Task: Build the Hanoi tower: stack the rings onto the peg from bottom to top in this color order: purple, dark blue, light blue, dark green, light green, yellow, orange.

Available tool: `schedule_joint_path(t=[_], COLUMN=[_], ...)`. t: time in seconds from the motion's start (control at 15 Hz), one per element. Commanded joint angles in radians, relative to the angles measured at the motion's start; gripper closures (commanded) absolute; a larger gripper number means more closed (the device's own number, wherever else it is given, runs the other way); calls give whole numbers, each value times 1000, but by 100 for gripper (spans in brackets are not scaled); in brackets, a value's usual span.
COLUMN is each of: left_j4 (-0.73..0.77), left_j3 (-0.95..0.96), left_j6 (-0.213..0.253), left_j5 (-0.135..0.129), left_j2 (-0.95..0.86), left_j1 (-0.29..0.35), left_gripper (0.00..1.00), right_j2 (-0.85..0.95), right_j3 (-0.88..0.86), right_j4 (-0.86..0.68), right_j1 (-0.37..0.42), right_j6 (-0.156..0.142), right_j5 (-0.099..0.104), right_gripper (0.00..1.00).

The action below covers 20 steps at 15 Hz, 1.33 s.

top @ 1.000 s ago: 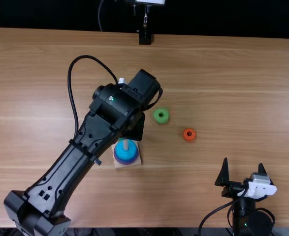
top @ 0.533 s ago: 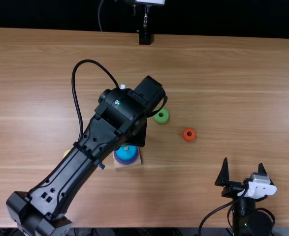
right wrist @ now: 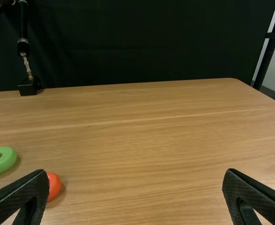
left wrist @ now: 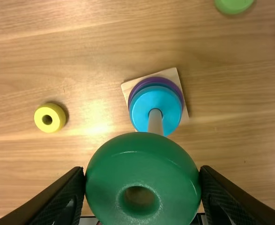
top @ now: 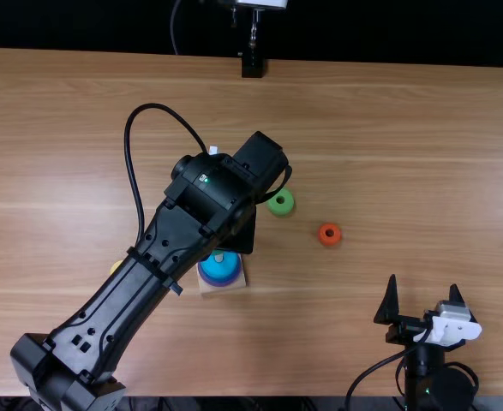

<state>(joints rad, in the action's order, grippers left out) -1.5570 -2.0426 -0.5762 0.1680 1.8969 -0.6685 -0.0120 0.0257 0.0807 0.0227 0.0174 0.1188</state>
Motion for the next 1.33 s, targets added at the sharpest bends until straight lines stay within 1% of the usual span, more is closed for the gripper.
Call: schedule_joint_path(t=[0.0, 1.13, 1.2, 1.27], left_j4=[0, 5, 5, 3], left_j3=[-5, -5, -5, -2], left_j6=[-7, -7, -7, -9], left_j5=[-4, -6, -8, -10], left_j2=[5, 56, 56, 54], left_j1=[-14, -19, -19, -17], left_gripper=[100, 100, 66, 19], right_j2=[12, 12, 12, 12], right_j3=[-12, -12, -12, -10], right_j4=[29, 29, 29, 29], right_j1=[10, 10, 10, 10], right_j6=[-3, -3, -3, -3], right_j5=[-1, 1, 1, -1], right_gripper=[0, 0, 0, 0])
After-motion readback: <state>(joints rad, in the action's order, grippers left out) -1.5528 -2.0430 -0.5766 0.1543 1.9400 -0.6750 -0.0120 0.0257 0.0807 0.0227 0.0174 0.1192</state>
